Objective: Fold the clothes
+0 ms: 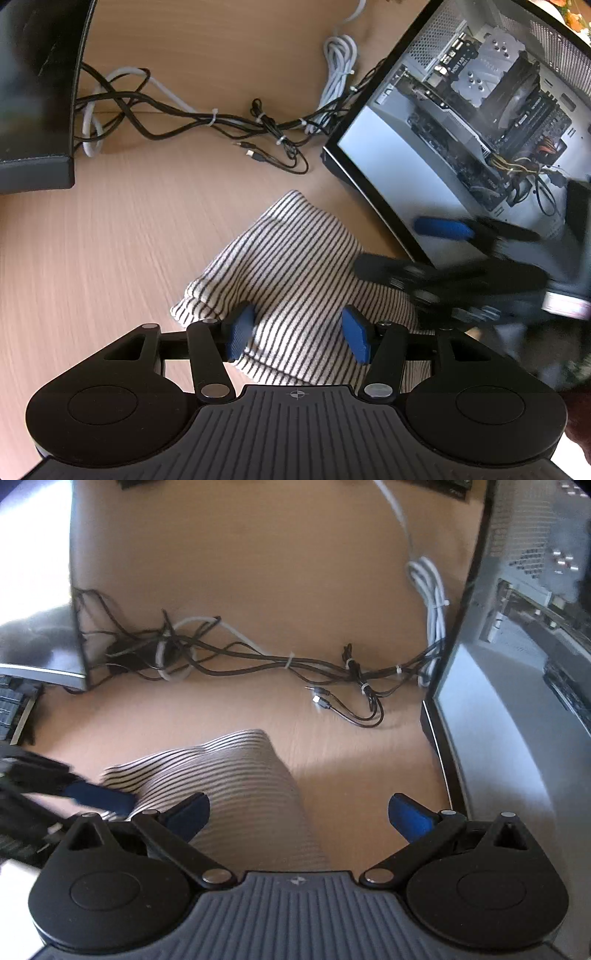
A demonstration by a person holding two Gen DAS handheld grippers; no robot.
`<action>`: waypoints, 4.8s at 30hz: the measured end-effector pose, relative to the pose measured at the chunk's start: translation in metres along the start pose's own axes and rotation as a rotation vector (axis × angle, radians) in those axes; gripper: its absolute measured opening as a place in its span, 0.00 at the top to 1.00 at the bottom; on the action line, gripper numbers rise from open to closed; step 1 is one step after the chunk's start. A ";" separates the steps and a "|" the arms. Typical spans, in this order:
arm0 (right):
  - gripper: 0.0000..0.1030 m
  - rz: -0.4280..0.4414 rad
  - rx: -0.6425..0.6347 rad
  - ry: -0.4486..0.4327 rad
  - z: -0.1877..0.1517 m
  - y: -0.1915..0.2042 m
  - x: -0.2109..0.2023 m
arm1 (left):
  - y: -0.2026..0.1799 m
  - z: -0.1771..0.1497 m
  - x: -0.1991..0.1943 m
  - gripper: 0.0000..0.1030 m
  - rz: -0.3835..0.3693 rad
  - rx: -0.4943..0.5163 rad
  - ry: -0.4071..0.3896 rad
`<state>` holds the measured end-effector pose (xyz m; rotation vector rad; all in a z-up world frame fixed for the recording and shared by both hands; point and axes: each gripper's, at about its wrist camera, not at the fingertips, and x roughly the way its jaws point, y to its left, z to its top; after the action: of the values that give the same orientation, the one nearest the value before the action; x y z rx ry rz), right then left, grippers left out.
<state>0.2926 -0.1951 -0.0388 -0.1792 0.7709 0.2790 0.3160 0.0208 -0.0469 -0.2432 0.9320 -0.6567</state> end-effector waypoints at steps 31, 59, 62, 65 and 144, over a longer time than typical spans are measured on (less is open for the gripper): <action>0.00 0.024 -0.141 -0.055 -0.023 0.000 -0.028 | 0.006 0.002 0.001 0.36 -0.022 -0.095 -0.009; 0.00 -0.049 -0.098 -0.055 0.012 0.003 0.062 | 0.001 0.001 0.003 0.32 0.015 -0.104 -0.026; 0.00 -0.035 -0.057 -0.052 0.012 -0.001 0.058 | -0.002 0.000 0.003 0.29 0.020 -0.082 -0.027; 0.00 -0.057 -0.026 -0.061 0.010 -0.003 0.043 | -0.002 0.000 0.002 0.29 0.017 -0.059 -0.016; 0.00 -0.021 -0.149 -0.076 0.010 -0.015 0.033 | -0.033 -0.028 -0.010 0.48 0.137 -0.171 -0.199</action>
<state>0.3261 -0.2006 -0.0540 -0.3152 0.6729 0.3216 0.2756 0.0031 -0.0408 -0.3866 0.8060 -0.4185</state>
